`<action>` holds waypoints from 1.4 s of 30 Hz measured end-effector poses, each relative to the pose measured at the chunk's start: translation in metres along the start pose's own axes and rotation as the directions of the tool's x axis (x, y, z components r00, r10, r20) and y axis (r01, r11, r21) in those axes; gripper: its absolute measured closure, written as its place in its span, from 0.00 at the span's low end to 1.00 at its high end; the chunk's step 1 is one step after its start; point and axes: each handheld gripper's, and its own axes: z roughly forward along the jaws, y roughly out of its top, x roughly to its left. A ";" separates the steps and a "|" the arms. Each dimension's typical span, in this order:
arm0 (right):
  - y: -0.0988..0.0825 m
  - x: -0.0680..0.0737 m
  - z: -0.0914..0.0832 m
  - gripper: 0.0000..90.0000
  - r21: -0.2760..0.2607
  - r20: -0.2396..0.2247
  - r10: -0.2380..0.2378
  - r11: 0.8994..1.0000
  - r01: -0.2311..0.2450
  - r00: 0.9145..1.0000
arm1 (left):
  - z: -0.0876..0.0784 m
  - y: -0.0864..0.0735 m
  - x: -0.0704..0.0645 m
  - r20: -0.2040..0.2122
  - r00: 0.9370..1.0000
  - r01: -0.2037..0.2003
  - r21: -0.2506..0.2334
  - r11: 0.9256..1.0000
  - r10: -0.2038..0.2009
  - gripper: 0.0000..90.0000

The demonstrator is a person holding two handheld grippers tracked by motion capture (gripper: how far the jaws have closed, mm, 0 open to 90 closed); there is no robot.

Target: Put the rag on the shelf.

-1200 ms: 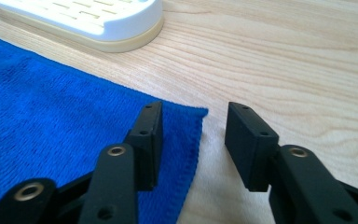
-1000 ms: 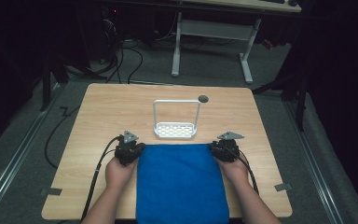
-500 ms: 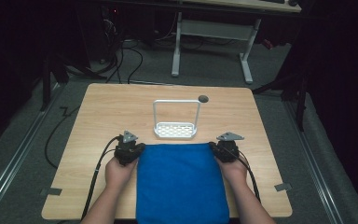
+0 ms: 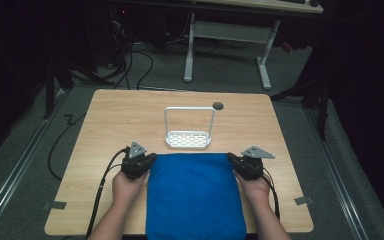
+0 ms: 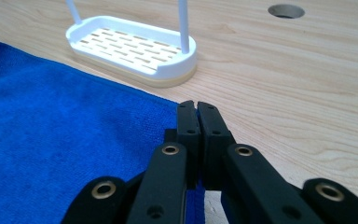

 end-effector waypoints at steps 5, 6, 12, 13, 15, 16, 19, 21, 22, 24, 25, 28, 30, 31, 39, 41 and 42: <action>0.005 0.005 -0.007 0.99 -0.031 -0.003 -0.027 0.999 0.027 1.000 | -0.011 0.003 0.000 -0.004 1.000 0.018 -0.048 0.999 -0.018 0.97; 0.007 0.007 -0.011 0.99 -0.053 -0.004 -0.030 0.998 0.030 1.000 | -0.014 0.005 0.000 -0.002 1.000 0.023 -0.063 0.998 -0.023 0.97; 0.019 0.012 -0.031 0.99 -0.136 -0.008 -0.043 0.990 0.041 0.999 | -0.036 0.016 -0.004 -0.009 1.000 0.003 -0.151 0.989 -0.004 0.97; 0.021 0.014 -0.034 0.99 -0.146 -0.008 -0.047 0.988 0.045 0.999 | -0.039 0.018 -0.005 -0.008 1.000 0.001 -0.167 0.986 -0.003 0.97; 0.023 0.017 -0.038 0.99 -0.168 -0.001 -0.061 0.984 0.060 0.998 | -0.046 0.021 -0.007 -0.008 1.000 0.001 -0.195 0.981 -0.002 0.97; 0.024 0.018 -0.040 0.99 -0.179 -0.002 -0.062 0.982 0.061 0.998 | -0.049 0.022 -0.008 -0.009 1.000 -0.004 -0.202 0.979 0.002 0.97; 0.027 0.022 -0.045 0.99 -0.197 0.002 -0.074 0.978 0.073 0.997 | -0.057 0.027 -0.011 -0.011 1.000 -0.016 -0.229 0.973 0.013 0.97; 0.030 0.024 -0.049 0.99 -0.209 0.003 -0.079 0.975 0.078 0.997 | -0.062 0.029 -0.013 -0.010 1.000 -0.019 -0.248 0.969 0.017 0.97; 0.031 0.025 -0.051 0.99 -0.217 0.004 -0.083 0.973 0.082 0.997 | -0.065 0.030 -0.014 -0.011 1.000 -0.022 -0.254 0.967 0.020 0.97; 0.033 0.027 -0.055 0.99 -0.229 0.009 -0.097 0.969 0.097 0.995 | -0.069 0.032 -0.015 -0.014 0.999 -0.033 -0.267 0.963 0.030 0.97; 0.034 0.029 -0.057 0.99 -0.236 0.010 -0.098 0.967 0.098 0.995 | -0.072 0.033 -0.016 -0.021 0.999 -0.038 -0.277 0.960 0.033 0.97; 0.038 0.031 -0.064 0.99 -0.262 0.012 -0.106 0.959 0.106 0.994 | -0.078 0.037 -0.019 -0.015 0.999 -0.041 -0.297 0.954 0.038 0.97; 0.041 0.032 -0.069 0.99 -0.280 0.012 -0.113 0.954 0.111 0.994 | -0.083 0.039 -0.020 -0.016 0.999 -0.046 -0.313 0.949 0.043 0.97; 0.043 0.032 -0.071 0.99 -0.291 0.013 -0.111 0.950 0.110 0.994 | -0.085 0.040 -0.021 -0.016 0.999 -0.049 -0.320 0.946 0.046 0.97; 0.054 0.038 -0.092 0.99 -0.357 0.017 -0.127 0.926 0.124 0.992 | -0.110 0.053 -0.027 -0.022 0.998 -0.066 -0.405 0.912 0.062 0.97; 0.058 0.040 -0.097 0.99 -0.379 0.022 -0.131 0.916 0.130 0.991 | -0.117 0.058 -0.029 -0.023 0.998 -0.070 -0.431 0.900 0.067 0.98; 0.059 0.040 -0.100 0.99 -0.389 0.024 -0.137 0.911 0.135 0.990 | -0.121 0.060 -0.030 -0.028 0.997 -0.077 -0.439 0.895 0.073 0.98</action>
